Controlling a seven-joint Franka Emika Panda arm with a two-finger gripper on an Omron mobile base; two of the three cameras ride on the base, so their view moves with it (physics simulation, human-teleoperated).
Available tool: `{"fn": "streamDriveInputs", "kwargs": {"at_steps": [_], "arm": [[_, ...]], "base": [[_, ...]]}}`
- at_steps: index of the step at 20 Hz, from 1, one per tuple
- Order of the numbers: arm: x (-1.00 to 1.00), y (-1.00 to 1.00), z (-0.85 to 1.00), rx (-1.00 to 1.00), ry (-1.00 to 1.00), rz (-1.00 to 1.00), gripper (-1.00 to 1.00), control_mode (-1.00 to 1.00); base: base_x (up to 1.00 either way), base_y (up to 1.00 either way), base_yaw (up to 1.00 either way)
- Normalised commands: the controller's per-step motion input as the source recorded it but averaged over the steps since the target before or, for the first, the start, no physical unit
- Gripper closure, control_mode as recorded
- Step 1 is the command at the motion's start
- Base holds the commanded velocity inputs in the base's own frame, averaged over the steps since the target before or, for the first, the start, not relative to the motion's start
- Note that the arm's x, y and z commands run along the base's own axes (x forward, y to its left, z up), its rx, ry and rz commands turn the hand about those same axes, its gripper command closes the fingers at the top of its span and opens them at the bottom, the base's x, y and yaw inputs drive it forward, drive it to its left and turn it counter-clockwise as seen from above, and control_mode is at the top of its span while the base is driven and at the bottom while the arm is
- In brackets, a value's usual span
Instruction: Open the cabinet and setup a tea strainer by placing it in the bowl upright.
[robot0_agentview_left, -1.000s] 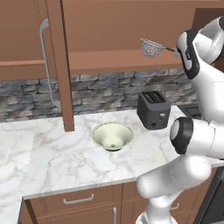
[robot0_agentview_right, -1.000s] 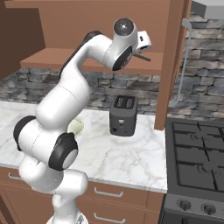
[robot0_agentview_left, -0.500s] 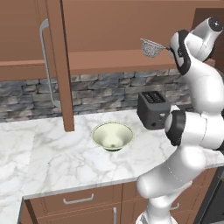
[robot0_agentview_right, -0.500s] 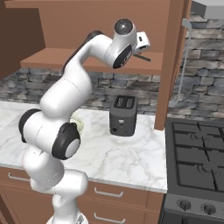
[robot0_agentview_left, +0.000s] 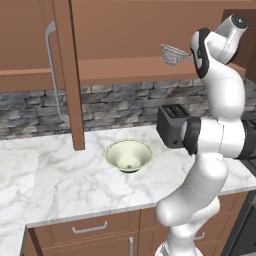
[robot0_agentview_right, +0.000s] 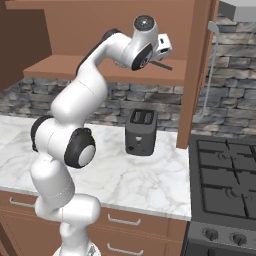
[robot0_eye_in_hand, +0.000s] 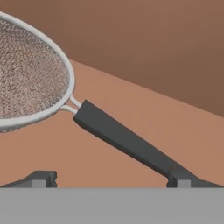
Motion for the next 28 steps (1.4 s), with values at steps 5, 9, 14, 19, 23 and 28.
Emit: {"fn": "streamDriveInputs", "kwargs": {"at_steps": [5,9,14,19,23,28], "arm": [[0.12,-0.03,-0.12,0.0,0.0,0.05,-1.0,-1.0],[0.06,0.0,-0.19,0.0,0.0,0.07,-1.0,-1.0],[0.07,-0.01,-0.13,0.0,0.0,0.07,-1.0,-1.0],[0.11,0.0,-0.15,0.0,0.0,0.08,-1.0,-1.0],[0.23,0.0,-0.11,0.0,-0.03,0.06,-1.0,-1.0],[0.32,0.0,-0.06,0.0,-0.02,0.04,-1.0,-1.0]], "base": [[0.0,0.0,0.0],[0.0,0.0,0.0],[0.0,0.0,0.0],[0.0,0.0,0.0],[0.0,0.0,0.0],[0.0,0.0,0.0]]}}
